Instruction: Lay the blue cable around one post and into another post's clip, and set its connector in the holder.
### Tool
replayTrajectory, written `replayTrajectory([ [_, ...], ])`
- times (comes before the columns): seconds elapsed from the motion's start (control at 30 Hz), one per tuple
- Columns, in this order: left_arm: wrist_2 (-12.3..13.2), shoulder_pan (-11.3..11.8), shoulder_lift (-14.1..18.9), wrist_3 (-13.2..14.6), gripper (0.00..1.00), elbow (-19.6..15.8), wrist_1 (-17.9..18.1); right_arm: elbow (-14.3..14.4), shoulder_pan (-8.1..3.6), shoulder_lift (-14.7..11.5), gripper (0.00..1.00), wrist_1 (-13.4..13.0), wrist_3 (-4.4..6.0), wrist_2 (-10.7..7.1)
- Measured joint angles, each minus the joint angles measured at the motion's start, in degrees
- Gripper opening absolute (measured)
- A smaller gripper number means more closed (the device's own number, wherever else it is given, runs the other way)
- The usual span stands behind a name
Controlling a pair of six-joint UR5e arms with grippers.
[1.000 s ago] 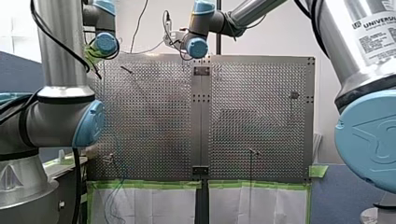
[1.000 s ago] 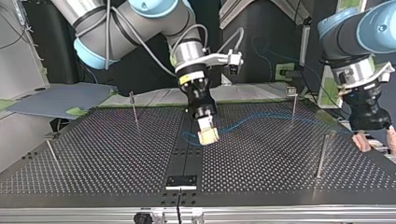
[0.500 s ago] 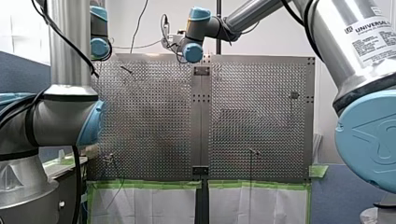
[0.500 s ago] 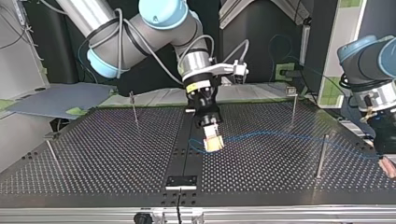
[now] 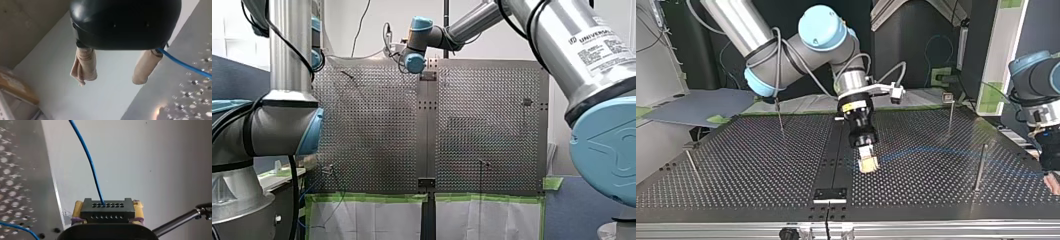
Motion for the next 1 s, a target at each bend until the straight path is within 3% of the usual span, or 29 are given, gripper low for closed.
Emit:
replayTrajectory([
  [0.3,3.9,-0.3,-2.7,1.2,1.0,0.0,0.6,-1.5,-1.31,0.5,0.0,-1.3,1.56,0.34],
  [0.7,3.7,-0.7,-6.1,2.4,1.0,0.0,0.7,-1.6,-1.88,1.8,0.0,-0.8,1.69,0.37],
  [1.0,3.5,-1.8,-7.1,2.8,1.0,0.0,1.3,-1.6,-3.1,3.8,0.0,-1.0,1.78,1.0],
])
